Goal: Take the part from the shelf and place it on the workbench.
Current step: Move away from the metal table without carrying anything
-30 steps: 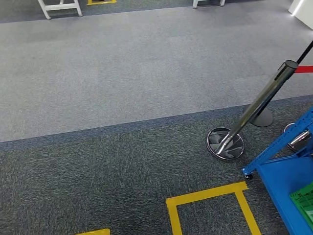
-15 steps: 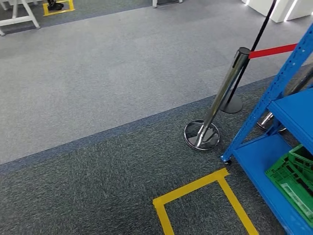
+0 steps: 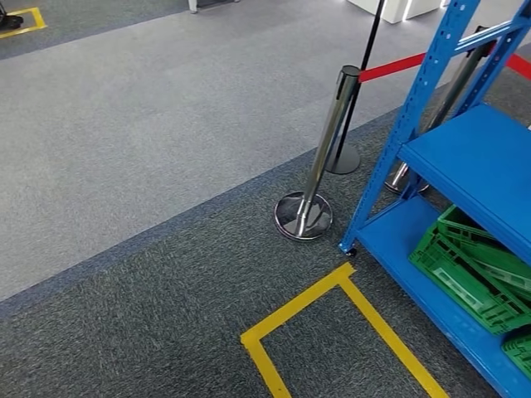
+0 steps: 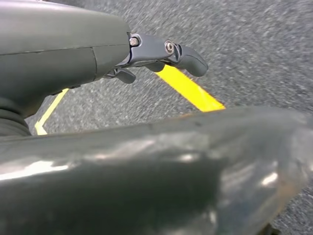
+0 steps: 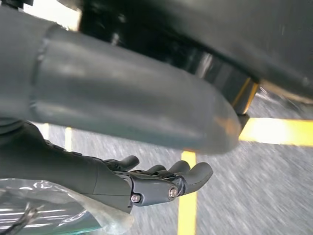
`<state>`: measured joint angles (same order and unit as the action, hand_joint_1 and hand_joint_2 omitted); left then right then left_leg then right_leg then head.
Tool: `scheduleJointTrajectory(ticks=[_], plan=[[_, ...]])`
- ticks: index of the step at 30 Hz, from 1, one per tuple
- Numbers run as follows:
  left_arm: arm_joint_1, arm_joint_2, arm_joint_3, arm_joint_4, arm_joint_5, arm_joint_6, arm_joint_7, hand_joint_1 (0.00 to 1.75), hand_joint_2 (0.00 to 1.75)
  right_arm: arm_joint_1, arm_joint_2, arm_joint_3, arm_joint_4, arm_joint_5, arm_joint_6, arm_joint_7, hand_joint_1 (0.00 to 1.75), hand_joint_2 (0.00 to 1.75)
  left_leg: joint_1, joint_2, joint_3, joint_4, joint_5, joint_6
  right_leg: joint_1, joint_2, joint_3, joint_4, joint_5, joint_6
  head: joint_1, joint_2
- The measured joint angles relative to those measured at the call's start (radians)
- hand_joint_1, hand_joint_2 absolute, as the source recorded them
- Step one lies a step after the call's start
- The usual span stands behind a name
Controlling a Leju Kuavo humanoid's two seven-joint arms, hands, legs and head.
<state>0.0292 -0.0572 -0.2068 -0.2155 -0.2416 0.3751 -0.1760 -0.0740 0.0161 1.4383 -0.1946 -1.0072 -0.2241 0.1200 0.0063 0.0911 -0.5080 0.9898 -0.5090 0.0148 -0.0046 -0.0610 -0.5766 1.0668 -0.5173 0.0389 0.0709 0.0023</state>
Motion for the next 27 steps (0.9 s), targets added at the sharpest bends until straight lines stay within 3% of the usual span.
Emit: scheduleJointTrajectory(ticks=[2,4,5,7,8,9,10,11,12,13,15,17,19,20,22,24,26,27], plan=[[0.000,0.000,0.000,0.001,0.000,0.002,-0.003,0.00,0.00,0.007,-0.001,-0.033,0.000,-0.056,0.011,-0.018,0.00,0.00,-0.006,0.019,0.003,0.005,-0.005,-0.009,0.005,-0.030,0.031,-0.060,0.010,-0.012,-0.001,0.000],[-0.001,0.000,0.000,0.002,0.001,0.004,-0.006,0.00,0.00,0.016,-0.001,-0.068,0.000,-0.093,0.021,-0.034,0.00,0.00,-0.008,0.038,0.006,0.006,-0.009,-0.015,0.007,-0.008,0.029,-0.061,0.012,-0.024,-0.003,0.000],[-0.003,0.000,0.000,0.002,0.001,0.005,-0.007,0.00,0.00,0.019,-0.001,-0.082,0.000,-0.100,0.023,-0.039,0.00,0.00,-0.006,0.029,0.007,0.011,-0.016,-0.020,0.005,0.004,0.028,-0.061,0.014,-0.029,-0.004,0.000],[-0.004,0.000,0.000,0.002,0.001,0.007,-0.010,0.00,0.00,0.019,-0.001,-0.102,0.000,-0.109,0.027,-0.044,0.00,0.00,0.000,-0.024,-0.016,0.073,-0.060,-0.028,0.002,0.028,0.030,-0.064,0.018,-0.043,-0.008,0.000],[-0.003,0.000,0.000,0.002,0.002,0.008,-0.011,0.00,0.00,0.018,-0.001,-0.111,0.000,-0.114,0.029,-0.046,0.00,0.00,0.002,-0.056,-0.043,0.138,-0.094,-0.030,0.002,0.041,0.029,-0.064,0.019,-0.048,-0.010,0.000],[-0.001,0.000,0.000,0.003,0.002,0.009,-0.012,0.00,0.00,0.018,-0.001,-0.120,0.000,-0.119,0.032,-0.049,0.00,0.00,0.003,-0.073,-0.077,0.213,-0.127,-0.031,0.002,0.055,0.029,-0.064,0.020,-0.052,-0.010,0.000],[0.002,0.000,0.000,0.004,0.002,0.010,-0.013,0.00,0.00,0.018,-0.001,-0.127,0.000,-0.126,0.035,-0.053,0.00,0.00,0.003,-0.080,-0.108,0.277,-0.149,-0.031,0.003,0.071,0.030,-0.064,0.020,-0.054,-0.011,0.000],[0.004,0.000,0.000,0.004,0.003,0.011,-0.013,0.00,0.00,0.020,-0.001,-0.136,0.000,-0.133,0.038,-0.057,0.00,0.00,0.003,-0.082,-0.127,0.311,-0.150,-0.030,0.004,0.087,0.030,-0.063,0.020,-0.054,-0.010,0.000],[0.005,0.000,0.000,0.004,0.004,0.012,-0.014,0.00,0.00,0.023,-0.001,-0.144,0.001,-0.141,0.040,-0.061,0.00,0.00,0.003,-0.083,-0.128,0.304,-0.129,-0.028,0.005,0.103,0.032,-0.062,0.020,-0.054,-0.010,0.000],[0.005,0.000,0.000,0.005,0.005,0.013,-0.015,0.00,0.00,0.025,-0.001,-0.152,0.001,-0.150,0.042,-0.066,0.00,0.00,0.003,-0.089,-0.112,0.257,-0.091,-0.024,0.005,0.119,0.034,-0.062,0.020,-0.054,-0.010,0.000],[0.005,0.001,0.000,0.005,0.007,0.015,-0.018,0.00,0.00,0.026,-0.001,-0.170,0.001,-0.167,0.046,-0.074,0.00,0.00,0.005,-0.132,-0.059,0.118,-0.014,-0.017,0.006,0.149,0.034,-0.059,0.020,-0.052,-0.011,0.000],[0.004,0.002,-0.001,0.008,0.002,0.017,-0.020,0.00,0.00,0.024,-0.001,-0.186,0.002,-0.176,0.049,-0.083,0.00,0.00,0.007,-0.168,-0.028,0.033,0.009,-0.015,0.005,0.174,0.026,-0.055,0.022,-0.043,-0.011,0.000],[0.002,0.002,-0.004,0.009,-0.006,0.019,-0.020,0.00,0.00,0.026,-0.001,-0.196,0.006,-0.163,0.047,-0.086,0.00,0.00,0.008,-0.159,-0.023,0.019,0.005,-0.012,0.002,0.196,0.013,-0.057,0.027,-0.029,-0.011,0.000],[0.001,0.000,-0.006,0.009,-0.009,0.020,-0.020,0.00,0.00,0.028,-0.001,-0.197,0.008,-0.151,0.044,-0.085,0.00,0.00,0.008,-0.147,-0.023,0.015,0.008,-0.006,0.002,0.190,0.007,-0.055,0.026,-0.022,-0.011,0.000],[0.000,-0.001,-0.009,0.010,-0.011,0.022,-0.019,0.00,0.00,0.028,-0.001,-0.197,0.010,-0.130,0.038,-0.080,0.00,0.00,0.012,-0.121,-0.021,0.005,0.014,0.005,0.004,0.139,-0.021,-0.010,-0.006,-0.014,-0.003,0.000],[0.002,0.000,-0.010,0.011,-0.012,0.024,-0.018,0.00,0.00,0.023,-0.001,-0.197,0.011,-0.121,0.036,-0.078,0.00,0.00,0.010,-0.091,-0.022,0.003,0.015,0.011,0.003,0.083,-0.078,0.109,-0.068,-0.008,0.004,0.000],[0.004,0.000,-0.012,0.012,-0.012,0.024,-0.016,0.00,0.00,0.022,-0.001,-0.197,0.012,-0.119,0.035,-0.077,0.00,0.00,0.008,-0.059,-0.021,0.003,0.013,0.011,0.000,0.069,-0.127,0.212,-0.102,-0.002,0.006,0.000],[0.003,-0.001,-0.013,0.012,-0.012,0.024,-0.016,0.00,0.00,0.023,-0.001,-0.197,0.013,-0.118,0.034,-0.074,0.00,0.00,0.008,-0.044,-0.021,0.004,0.012,0.010,-0.001,0.066,-0.127,0.216,-0.093,0.001,0.006,0.000]])
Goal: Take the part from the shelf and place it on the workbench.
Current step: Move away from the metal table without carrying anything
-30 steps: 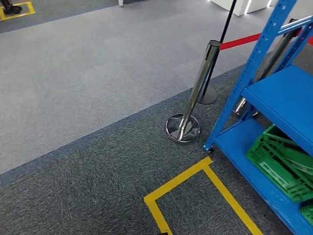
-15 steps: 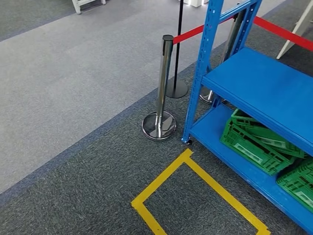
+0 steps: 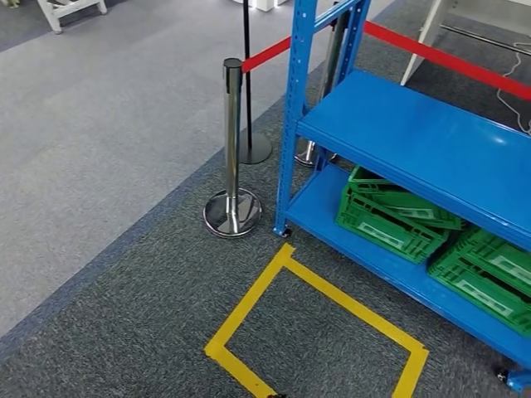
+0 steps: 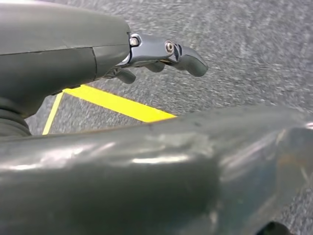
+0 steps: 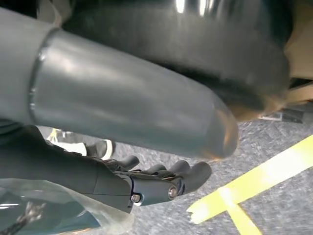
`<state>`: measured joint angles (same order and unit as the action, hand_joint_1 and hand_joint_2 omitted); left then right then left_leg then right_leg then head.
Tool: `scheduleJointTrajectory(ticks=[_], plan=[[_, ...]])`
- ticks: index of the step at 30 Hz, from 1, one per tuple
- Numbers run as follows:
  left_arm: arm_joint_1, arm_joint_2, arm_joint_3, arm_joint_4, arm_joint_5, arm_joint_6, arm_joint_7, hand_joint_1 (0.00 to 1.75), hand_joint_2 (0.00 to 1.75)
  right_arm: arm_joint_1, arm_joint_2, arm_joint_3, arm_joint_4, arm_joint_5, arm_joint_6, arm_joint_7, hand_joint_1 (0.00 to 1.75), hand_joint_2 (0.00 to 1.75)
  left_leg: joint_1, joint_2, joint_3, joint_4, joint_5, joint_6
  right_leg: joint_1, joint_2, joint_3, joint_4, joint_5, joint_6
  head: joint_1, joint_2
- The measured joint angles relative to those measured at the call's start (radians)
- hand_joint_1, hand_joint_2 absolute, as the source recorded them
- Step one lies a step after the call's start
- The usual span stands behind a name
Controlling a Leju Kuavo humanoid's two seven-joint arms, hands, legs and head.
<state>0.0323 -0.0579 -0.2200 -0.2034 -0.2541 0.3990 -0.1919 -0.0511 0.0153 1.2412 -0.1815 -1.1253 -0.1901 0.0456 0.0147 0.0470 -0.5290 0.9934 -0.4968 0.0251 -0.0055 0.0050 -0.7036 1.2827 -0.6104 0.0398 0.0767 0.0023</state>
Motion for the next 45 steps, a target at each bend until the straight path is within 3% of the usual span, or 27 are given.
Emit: scheduleJointTrajectory(ticks=[2,4,6,8,10,12,14,15,16,17,19,21,23,25,27,29,30,31,33,34,36,38,39,41,43,45], plan=[[-0.003,-0.001,-0.003,0.000,-0.004,0.000,0.001,0.00,0.00,0.001,0.000,0.000,0.002,0.001,0.000,0.004,0.00,0.00,0.001,0.024,0.004,0.000,-0.004,-0.004,-0.003,-0.022,0.061,-0.109,0.062,0.002,0.000,0.000],[-0.004,-0.001,-0.007,0.000,-0.010,0.001,0.002,0.00,0.00,-0.001,-0.001,0.000,0.003,0.002,0.004,0.006,0.00,0.00,-0.004,0.045,0.010,0.002,-0.009,-0.014,0.001,-0.063,0.133,-0.237,0.101,-0.003,0.000,0.000],[-0.005,0.000,-0.011,0.000,-0.013,0.002,0.006,0.00,0.00,-0.002,-0.002,0.000,0.004,0.005,0.008,0.006,0.00,0.00,-0.008,0.062,0.014,0.004,-0.012,-0.023,0.007,-0.073,0.154,-0.275,0.103,-0.016,-0.001,0.000],[-0.009,0.000,-0.013,0.000,-0.010,0.000,0.013,0.00,0.00,-0.001,-0.002,0.003,0.004,0.020,0.005,0.009,0.00,0.00,-0.006,0.073,0.018,0.006,-0.016,-0.033,0.006,-0.050,0.151,-0.276,0.107,-0.029,-0.002,0.000],[-0.012,-0.001,-0.013,0.000,-0.003,-0.004,0.019,0.00,0.00,-0.001,-0.002,0.010,0.005,0.042,-0.005,0.014,0.00,0.00,-0.001,0.034,0.007,0.044,-0.048,-0.043,0.003,-0.029,0.151,-0.278,0.111,-0.042,-0.005,0.000],[-0.010,-0.001,-0.013,0.000,0.002,-0.006,0.021,0.00,0.00,-0.005,-0.002,0.019,0.006,0.058,-0.012,0.017,0.00,0.00,0.001,-0.021,-0.045,0.164,-0.115,-0.047,0.003,-0.006,0.151,-0.279,0.114,-0.053,-0.010,0.000],[-0.006,-0.001,-0.013,0.001,0.009,-0.011,0.022,0.00,0.00,-0.007,-0.002,0.033,0.007,0.080,-0.016,0.023,0.00,0.00,0.001,-0.036,-0.101,0.287,-0.159,-0.044,0.007,0.024,0.151,-0.279,0.115,-0.059,-0.011,0.000],[-0.004,-0.002,-0.013,0.001,0.014,-0.014,0.022,0.00,0.00,-0.007,-0.002,0.040,0.007,0.083,-0.018,0.026,0.00,0.00,0.000,-0.038,-0.110,0.303,-0.153,-0.041,0.009,0.039,0.151,-0.279,0.116,-0.059,-0.011,0.000],[-0.004,-0.002,-0.012,0.001,0.021,-0.017,0.022,0.00,0.00,-0.007,-0.002,0.044,0.007,0.071,-0.020,0.027,0.00,0.00,0.000,-0.041,-0.101,0.277,-0.125,-0.037,0.010,0.055,0.153,-0.278,0.116,-0.059,-0.010,0.000],[-0.004,-0.002,-0.012,0.001,0.027,-0.020,0.021,0.00,0.00,-0.006,-0.002,0.043,0.007,0.046,-0.020,0.024,0.00,0.00,-0.001,-0.051,-0.077,0.217,-0.084,-0.031,0.011,0.070,0.155,-0.278,0.116,-0.059,-0.011,0.000],[-0.003,-0.002,-0.010,0.001,0.039,-0.024,0.020,0.00,0.00,-0.006,-0.002,0.031,0.007,-0.005,-0.016,0.015,0.00,0.00,-0.001,-0.107,-0.022,0.084,-0.020,-0.016,0.011,0.098,0.155,-0.276,0.117,-0.056,-0.009,0.000],[-0.003,-0.002,-0.006,0.002,0.056,-0.030,0.015,0.00,0.00,-0.007,-0.002,0.020,0.008,-0.022,-0.011,0.011,0.00,0.00,-0.002,-0.146,0.001,0.023,-0.008,-0.009,0.006,0.123,0.144,-0.274,0.121,-0.046,-0.012,0.000],[-0.004,-0.006,0.004,0.002,0.081,-0.037,0.007,0.00,0.00,-0.004,-0.002,0.017,0.009,-0.025,-0.009,0.010,0.00,0.00,-0.001,-0.127,0.004,0.008,-0.007,-0.009,0.001,0.141,0.132,-0.274,0.127,-0.032,-0.015,0.000],[-0.004,-0.009,0.019,0.002,0.105,-0.039,-0.002,0.00,0.00,-0.001,-0.003,0.014,0.011,-0.025,-0.009,0.011,0.00,0.00,0.002,-0.097,0.010,-0.009,0.000,-0.004,0.004,0.096,0.112,-0.249,0.108,-0.020,-0.011,0.000],[-0.002,-0.010,0.034,0.002,0.125,-0.037,-0.008,0.00,0.00,-0.004,-0.003,0.010,0.011,-0.026,-0.008,0.011,0.00,0.00,0.003,-0.063,0.014,-0.018,0.003,0.000,0.005,0.026,0.060,-0.149,0.051,-0.010,-0.004,0.000],[0.001,-0.009,0.051,0.002,0.142,-0.035,-0.011,0.00,0.00,-0.005,-0.004,0.005,0.012,-0.027,-0.006,0.010,0.00,0.00,0.002,-0.028,0.014,-0.017,0.002,0.000,-0.001,0.005,0.000,-0.026,0.000,0.000,-0.001,0.000],[0.001,-0.009,0.058,0.002,0.146,-0.035,-0.013,0.00,0.00,-0.004,-0.005,0.003,0.012,-0.027,-0.004,0.010,0.00,0.00,0.002,-0.012,0.014,-0.017,0.000,-0.001,-0.004,0.001,-0.011,-0.001,-0.001,0.004,-0.001,0.000],[0.000,-0.009,0.064,0.003,0.149,-0.035,-0.014,0.00,0.00,-0.002,-0.007,0.001,0.012,-0.026,0.000,0.010,0.00,0.00,0.003,0.003,0.015,-0.016,-0.001,-0.003,-0.008,-0.004,0.000,-0.017,0.017,0.008,-0.001,0.000],[-0.003,-0.009,0.071,0.003,0.150,-0.034,-0.016,0.00,0.00,0.000,-0.013,0.000,0.012,-0.025,0.005,0.010,0.00,0.00,0.005,0.026,0.020,-0.013,-0.007,-0.010,-0.012,-0.034,0.073,-0.149,0.080,0.014,0.000,0.000],[-0.003,-0.009,0.075,0.003,0.151,-0.034,-0.017,0.00,0.00,-0.001,-0.015,0.000,0.013,-0.025,0.007,0.010,0.00,0.00,0.004,0.036,0.021,-0.009,-0.012,-0.016,-0.011,-0.052,0.112,-0.216,0.100,0.012,0.000,0.000],[-0.004,-0.008,0.081,0.003,0.154,-0.032,-0.018,0.00,0.00,-0.004,-0.017,0.000,0.013,-0.023,0.014,0.011,0.00,0.00,0.000,0.053,0.025,-0.003,-0.018,-0.028,-0.006,-0.069,0.149,-0.278,0.110,0.000,0.000,0.000],[-0.007,-0.008,0.088,0.003,0.160,-0.030,-0.021,0.00,0.00,-0.002,-0.018,-0.001,0.013,-0.021,0.026,0.013,0.00,0.00,-0.001,0.067,0.030,-0.003,-0.021,-0.037,-0.003,-0.050,0.148,-0.277,0.109,-0.017,-0.001,0.000],[-0.009,-0.008,0.091,0.003,0.164,-0.029,-0.023,0.00,0.00,0.000,-0.019,-0.001,0.013,-0.018,0.030,0.016,0.00,0.00,0.001,0.060,0.032,0.001,-0.027,-0.043,-0.005,-0.041,0.147,-0.278,0.111,-0.023,-0.002,0.000],[-0.011,-0.007,0.098,0.003,0.172,-0.028,-0.025,0.00,0.00,0.000,-0.019,-0.001,0.013,-0.009,0.032,0.019,0.00,0.00,0.005,0.017,0.013,0.056,-0.070,-0.051,-0.008,-0.021,0.149,-0.281,0.114,-0.036,-0.007,0.000],[-0.010,-0.007,0.105,0.004,0.179,-0.027,-0.026,0.00,0.00,-0.003,-0.019,-0.001,0.013,0.002,0.029,0.019,0.00,0.00,0.005,-0.027,-0.045,0.187,-0.138,-0.051,-0.007,0.000,0.148,-0.281,0.116,-0.045,-0.013,0.000],[-0.007,-0.008,0.111,0.004,0.181,-0.027,-0.026,0.00,0.00,-0.004,-0.019,-0.001,0.013,0.009,0.026,0.017,0.00,0.00,0.004,-0.036,-0.096,0.294,-0.169,-0.048,-0.003,0.026,0.148,-0.280,0.116,-0.048,-0.013,0.000]])
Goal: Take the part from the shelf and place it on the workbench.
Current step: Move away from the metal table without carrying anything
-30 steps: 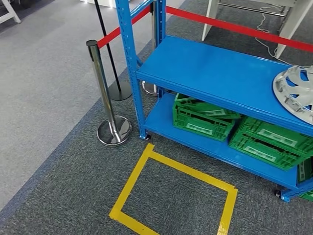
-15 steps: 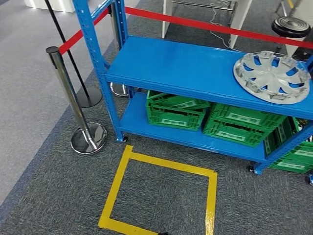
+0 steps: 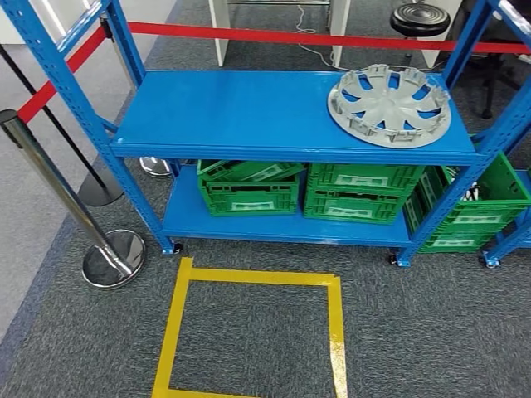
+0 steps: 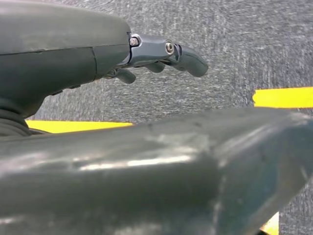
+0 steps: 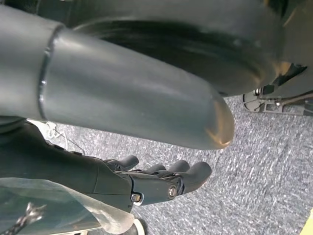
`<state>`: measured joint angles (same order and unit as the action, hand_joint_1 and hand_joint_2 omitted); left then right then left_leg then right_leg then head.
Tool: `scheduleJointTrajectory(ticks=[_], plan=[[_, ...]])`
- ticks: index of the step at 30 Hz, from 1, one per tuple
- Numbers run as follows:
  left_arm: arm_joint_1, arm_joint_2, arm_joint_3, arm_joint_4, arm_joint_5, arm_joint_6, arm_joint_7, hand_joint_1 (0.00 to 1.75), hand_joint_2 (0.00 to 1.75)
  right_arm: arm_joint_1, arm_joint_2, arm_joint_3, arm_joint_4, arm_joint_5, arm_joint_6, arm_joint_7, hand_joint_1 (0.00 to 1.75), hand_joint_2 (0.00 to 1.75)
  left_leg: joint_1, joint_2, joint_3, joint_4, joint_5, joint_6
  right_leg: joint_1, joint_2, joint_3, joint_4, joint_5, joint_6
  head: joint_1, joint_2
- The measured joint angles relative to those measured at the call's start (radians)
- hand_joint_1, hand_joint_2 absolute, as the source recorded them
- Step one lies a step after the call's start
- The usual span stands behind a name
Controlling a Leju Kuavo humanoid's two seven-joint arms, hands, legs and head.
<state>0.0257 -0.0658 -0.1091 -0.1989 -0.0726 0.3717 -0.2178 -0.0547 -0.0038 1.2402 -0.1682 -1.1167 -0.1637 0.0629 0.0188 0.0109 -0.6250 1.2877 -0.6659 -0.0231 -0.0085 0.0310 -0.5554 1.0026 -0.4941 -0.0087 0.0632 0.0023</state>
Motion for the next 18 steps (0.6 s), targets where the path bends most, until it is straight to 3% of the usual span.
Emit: scheduleJointTrajectory(ticks=[1,2,4,6,9,11,13,15,16,17,18], plan=[[0.001,0.000,0.002,0.000,0.000,0.000,0.000,0.00,0.00,0.001,0.000,0.000,0.000,0.002,-0.001,0.000,0.00,0.00,0.000,-0.001,-0.005,0.003,0.014,0.003,0.002,0.011,0.001,0.001,0.000,-0.001,0.000,0.000],[0.001,0.000,0.004,0.000,0.001,0.000,0.000,0.00,0.00,0.002,0.000,0.000,0.000,0.006,-0.003,0.000,0.00,0.00,-0.001,-0.002,0.007,-0.032,0.047,0.008,0.003,0.021,0.003,0.001,-0.001,-0.001,-0.001,0.000],[-0.001,0.001,0.008,0.000,0.002,0.000,0.000,0.00,0.00,0.002,0.000,0.002,0.000,0.015,-0.011,0.006,0.00,0.00,-0.003,-0.013,0.059,-0.166,0.125,0.019,0.007,0.035,0.008,0.003,-0.002,0.000,-0.002,0.000],[-0.005,0.001,0.010,0.001,0.002,0.001,0.000,0.00,0.00,0.001,0.000,0.004,0.000,0.023,-0.017,0.016,0.00,0.00,-0.006,-0.026,0.094,-0.260,0.157,0.025,0.009,0.042,0.005,0.005,-0.004,0.007,-0.001,0.000],[-0.008,0.000,0.011,0.001,0.002,0.004,0.000,0.00,0.00,0.002,-0.001,0.007,0.000,0.029,-0.020,0.022,0.00,0.00,-0.007,-0.026,0.096,-0.281,0.158,0.031,0.007,0.042,-0.004,0.004,-0.004,0.025,0.000,0.000],[-0.008,-0.001,0.012,0.001,0.005,0.005,0.000,0.00,0.00,0.002,-0.002,0.010,0.000,0.029,-0.021,0.019,0.00,0.00,-0.003,-0.020,0.098,-0.289,0.163,0.041,0.006,0.019,-0.025,0.042,-0.030,0.035,0.003,0.000],[-0.008,0.000,0.012,0.002,0.008,0.007,0.000,0.00,0.00,0.000,-0.003,0.011,0.000,0.028,-0.022,0.016,0.00,0.00,-0.002,-0.010,0.099,-0.291,0.164,0.049,0.005,-0.011,-0.081,0.157,-0.090,0.043,0.009,0.000],[-0.007,0.000,0.012,0.002,0.009,0.007,0.001,0.00,0.00,-0.001,-0.003,0.011,0.000,0.028,-0.020,0.016,0.00,0.00,-0.003,-0.001,0.099,-0.291,0.162,0.050,0.003,-0.021,-0.141,0.276,-0.132,0.050,0.011,0.000],[-0.007,0.000,0.012,0.002,0.009,0.007,0.001,0.00,0.00,0.000,-0.004,0.012,0.000,0.028,-0.019,0.017,0.00,0.00,-0.003,0.003,0.100,-0.291,0.161,0.050,0.001,-0.023,-0.150,0.292,-0.127,0.052,0.012,0.000],[-0.007,0.000,0.013,0.002,0.009,0.006,0.002,0.00,0.00,0.002,-0.004,0.012,0.000,0.027,-0.018,0.018,0.00,0.00,-0.003,0.005,0.103,-0.291,0.159,0.048,-0.001,-0.025,-0.136,0.264,-0.102,0.053,0.012,0.000],[-0.007,-0.001,0.013,0.002,0.009,0.006,0.002,0.00,0.00,0.002,-0.005,0.012,0.000,0.026,-0.017,0.018,0.00,0.00,-0.002,0.006,0.107,-0.291,0.157,0.046,-0.002,-0.028,-0.105,0.201,-0.064,0.053,0.012,0.000]])
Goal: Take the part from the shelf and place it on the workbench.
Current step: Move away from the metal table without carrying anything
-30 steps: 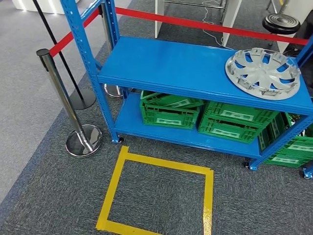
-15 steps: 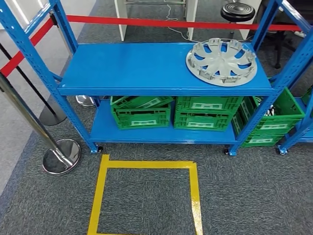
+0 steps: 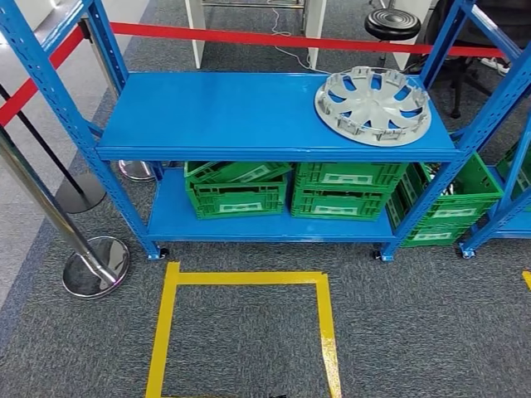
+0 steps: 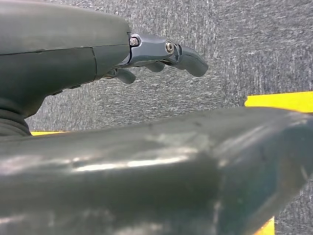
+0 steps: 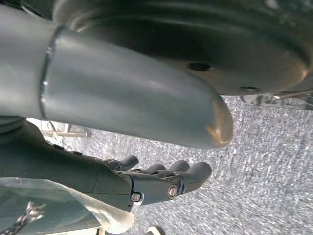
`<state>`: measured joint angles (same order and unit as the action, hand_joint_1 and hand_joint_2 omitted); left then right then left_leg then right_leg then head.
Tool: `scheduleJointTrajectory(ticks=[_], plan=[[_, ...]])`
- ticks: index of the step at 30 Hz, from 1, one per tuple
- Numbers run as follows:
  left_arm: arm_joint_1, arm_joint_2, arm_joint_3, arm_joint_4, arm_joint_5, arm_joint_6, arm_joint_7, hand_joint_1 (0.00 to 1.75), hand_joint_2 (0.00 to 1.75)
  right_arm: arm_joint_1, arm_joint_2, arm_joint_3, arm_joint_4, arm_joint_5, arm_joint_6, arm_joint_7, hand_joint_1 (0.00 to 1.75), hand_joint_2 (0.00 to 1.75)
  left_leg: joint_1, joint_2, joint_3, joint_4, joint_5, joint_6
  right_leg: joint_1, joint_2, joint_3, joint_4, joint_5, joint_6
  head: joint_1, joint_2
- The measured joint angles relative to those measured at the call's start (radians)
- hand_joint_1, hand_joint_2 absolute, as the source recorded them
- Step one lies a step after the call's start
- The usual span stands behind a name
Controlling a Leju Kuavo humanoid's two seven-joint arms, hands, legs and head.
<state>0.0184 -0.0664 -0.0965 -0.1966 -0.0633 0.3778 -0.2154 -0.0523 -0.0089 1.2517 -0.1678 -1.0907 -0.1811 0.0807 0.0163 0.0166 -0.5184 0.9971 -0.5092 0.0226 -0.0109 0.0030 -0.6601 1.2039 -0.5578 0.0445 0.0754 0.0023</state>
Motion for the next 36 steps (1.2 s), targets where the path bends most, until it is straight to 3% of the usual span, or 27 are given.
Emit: scheduleJointTrajectory(ticks=[2,3,6,8,11,12,13,14,16,18,22,24,25,27,29,30,31,33,34,36], plan=[[-0.001,0.000,0.000,0.000,0.000,-0.001,0.001,0.00,0.00,-0.001,-0.002,0.000,0.000,-0.002,0.001,0.000,0.00,0.00,-0.002,0.001,0.006,0.002,-0.007,-0.009,0.000,-0.012,0.074,-0.138,0.050,-0.004,0.000,0.000],[-0.001,0.000,0.000,0.000,0.000,-0.002,0.001,0.00,0.00,-0.002,-0.002,0.000,0.000,-0.002,0.001,0.000,0.00,0.00,-0.004,0.002,0.007,0.004,-0.009,-0.014,0.001,-0.016,0.095,-0.177,0.057,-0.009,-0.001,0.000],[-0.002,0.001,0.000,0.000,0.000,-0.003,0.002,0.00,0.00,-0.002,-0.002,0.000,0.000,-0.003,0.002,0.000,0.00,0.00,-0.006,0.006,0.008,0.005,-0.013,-0.030,0.004,-0.014,0.105,-0.194,0.052,-0.025,-0.003,0.000],[-0.003,0.001,0.000,0.000,-0.002,-0.003,0.002,0.00,0.00,0.000,-0.002,0.000,0.000,-0.004,0.003,0.000,0.00,0.00,-0.004,0.002,-0.002,0.035,-0.037,-0.039,0.001,-0.012,0.110,-0.198,0.052,-0.038,-0.006,0.000],[-0.002,0.001,0.000,0.000,-0.009,-0.005,0.002,0.00,0.00,-0.001,-0.002,0.000,0.000,-0.004,0.012,0.000,0.00,0.00,-0.003,-0.004,-0.087,0.218,-0.123,-0.047,0.001,-0.009,0.117,-0.200,0.047,-0.053,-0.012,0.000],[-0.002,0.001,0.000,0.000,-0.011,-0.006,0.003,0.00,0.00,-0.001,-0.002,0.000,0.000,-0.004,0.015,0.000,0.00,0.00,-0.003,-0.004,-0.118,0.277,-0.140,-0.048,0.003,-0.007,0.120,-0.200,0.045,-0.055,-0.012,0.000],[-0.001,0.000,0.000,0.000,-0.012,-0.007,0.004,0.00,0.00,0.000,-0.002,0.000,0.000,-0.004,0.017,0.000,0.00,0.00,-0.003,-0.004,-0.135,0.303,-0.136,-0.047,0.004,-0.004,0.123,-0.200,0.042,-0.057,-0.012,0.000],[0.000,0.001,0.000,0.000,-0.013,-0.007,0.004,0.00,0.00,0.001,-0.002,0.000,0.000,-0.004,0.019,0.000,0.00,0.00,-0.003,-0.005,-0.135,0.290,-0.111,-0.045,0.005,0.000,0.128,-0.199,0.040,-0.057,-0.012,0.000],[0.001,0.001,0.000,0.000,-0.015,-0.007,0.006,0.00,0.00,0.001,-0.003,0.000,0.000,-0.004,0.021,0.000,0.00,0.00,-0.004,-0.007,-0.089,0.167,-0.025,-0.037,0.005,0.007,0.137,-0.200,0.033,-0.053,-0.012,0.000],[-0.001,0.002,0.000,0.001,-0.018,-0.007,0.006,0.00,0.00,0.000,-0.003,0.000,0.000,-0.004,0.024,0.000,0.00,0.00,-0.007,-0.012,-0.045,0.056,0.018,-0.029,0.008,0.011,0.142,-0.198,0.025,-0.045,-0.014,0.000],[-0.002,0.001,-0.001,0.001,-0.019,-0.008,0.005,0.00,0.00,0.000,-0.004,0.000,0.000,-0.004,0.031,-0.001,0.00,0.00,-0.010,-0.014,-0.034,0.022,0.012,-0.020,0.009,0.013,0.144,-0.203,0.023,-0.027,-0.014,0.000],[-0.001,-0.001,-0.001,0.001,-0.020,-0.009,0.005,0.00,0.00,0.001,-0.007,0.000,0.000,-0.004,0.036,-0.004,0.00,0.00,-0.005,-0.013,-0.026,0.011,0.015,-0.009,0.009,0.011,0.135,-0.185,0.008,-0.018,-0.012,0.000],[-0.002,-0.001,-0.001,0.001,-0.020,-0.009,0.004,0.00,0.00,0.001,-0.008,0.000,0.000,-0.004,0.038,-0.005,0.00,0.00,-0.002,-0.012,-0.022,0.006,0.016,-0.003,0.008,0.009,0.116,-0.148,-0.011,-0.014,-0.010,0.000],[-0.002,-0.002,-0.001,0.002,-0.021,-0.009,0.004,0.00,0.00,0.002,-0.011,0.000,0.000,-0.004,0.041,-0.006,0.00,0.00,-0.001,-0.010,-0.019,0.003,0.013,0.004,0.006,0.006,0.042,-0.015,-0.063,-0.007,-0.006,0.000],[-0.002,-0.004,-0.001,0.002,-0.022,-0.010,0.004,0.00,0.00,0.005,-0.013,0.000,0.000,-0.004,0.044,-0.006,0.00,0.00,-0.001,-0.009,-0.013,0.004,0.007,0.005,0.003,0.005,-0.026,0.087,-0.081,-0.002,-0.004,0.000],[-0.001,-0.005,-0.001,0.002,-0.022,-0.009,0.004,0.00,0.00,0.007,-0.014,0.000,0.000,-0.004,0.046,-0.006,0.00,0.00,-0.001,-0.009,-0.008,0.004,0.003,0.005,0.002,0.005,-0.035,0.086,-0.060,-0.001,-0.003,0.000],[-0.001,-0.005,-0.001,0.002,-0.022,-0.009,0.004,0.00,0.00,0.008,-0.015,0.000,0.000,-0.004,0.049,-0.006,0.00,0.00,-0.001,-0.010,0.000,0.004,-0.002,0.003,0.001,0.003,-0.022,0.042,-0.020,-0.001,-0.003,0.000],[0.000,-0.006,-0.001,0.002,-0.021,-0.008,0.002,0.00,0.00,0.008,-0.017,0.000,0.000,-0.003,0.054,-0.007,0.00,0.00,-0.002,-0.010,0.016,0.004,-0.016,-0.005,0.000,-0.003,0.035,-0.097,0.056,-0.002,-0.002,0.000],[0.000,-0.006,-0.001,0.002,-0.020,-0.009,0.000,0.00,0.00,0.006,-0.017,0.000,0.000,-0.002,0.056,-0.008,0.00,0.00,-0.004,-0.010,0.020,0.006,-0.022,-0.011,0.001,-0.006,0.061,-0.149,0.072,-0.005,-0.003,0.000],[-0.002,-0.006,-0.001,0.002,-0.019,-0.010,-0.001,0.00,0.00,0.003,-0.018,0.001,0.000,0.004,0.056,-0.007,0.00,0.00,-0.006,-0.009,0.023,0.005,-0.029,-0.023,0.005,-0.005,0.083,-0.180,0.063,-0.016,-0.006,0.000]])
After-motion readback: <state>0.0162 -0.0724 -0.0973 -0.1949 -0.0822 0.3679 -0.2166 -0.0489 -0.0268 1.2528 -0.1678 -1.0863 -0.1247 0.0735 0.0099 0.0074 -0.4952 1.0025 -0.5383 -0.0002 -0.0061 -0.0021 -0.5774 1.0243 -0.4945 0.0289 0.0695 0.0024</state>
